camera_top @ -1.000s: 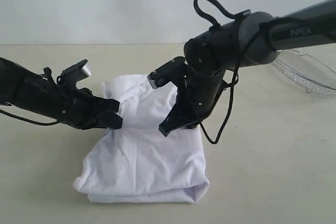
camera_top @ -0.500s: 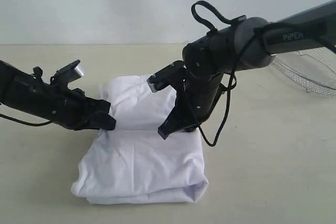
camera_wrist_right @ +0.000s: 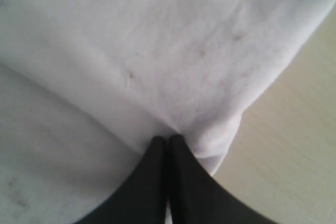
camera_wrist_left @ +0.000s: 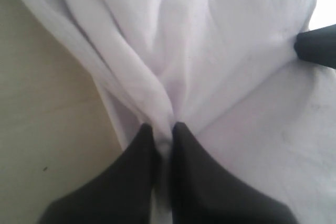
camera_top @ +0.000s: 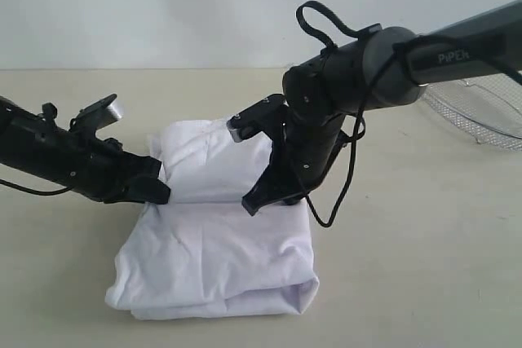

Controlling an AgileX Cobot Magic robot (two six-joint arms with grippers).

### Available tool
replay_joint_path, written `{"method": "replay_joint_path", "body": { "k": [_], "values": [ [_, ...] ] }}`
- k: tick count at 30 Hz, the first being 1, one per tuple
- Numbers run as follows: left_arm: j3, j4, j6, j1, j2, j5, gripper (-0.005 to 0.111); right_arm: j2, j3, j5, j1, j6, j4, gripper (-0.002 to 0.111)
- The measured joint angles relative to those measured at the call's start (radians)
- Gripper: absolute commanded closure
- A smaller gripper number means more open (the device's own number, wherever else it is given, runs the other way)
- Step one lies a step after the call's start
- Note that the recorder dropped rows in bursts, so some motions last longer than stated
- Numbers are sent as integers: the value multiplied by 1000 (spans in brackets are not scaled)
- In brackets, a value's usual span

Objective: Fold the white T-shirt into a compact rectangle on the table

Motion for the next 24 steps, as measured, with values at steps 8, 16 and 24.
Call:
{"method": "replay_joint_path", "body": {
  "k": [8, 16, 24],
  "values": [
    [0, 7, 0, 5, 0, 6, 58, 0, 0, 0, 0, 0, 2, 108],
    [0, 55, -55, 33, 0, -8, 61, 0, 0, 0, 0, 2, 2, 108],
    [0, 63, -61, 47, 0, 25, 102, 0, 0, 2, 0, 2, 2, 108]
  ]
}}
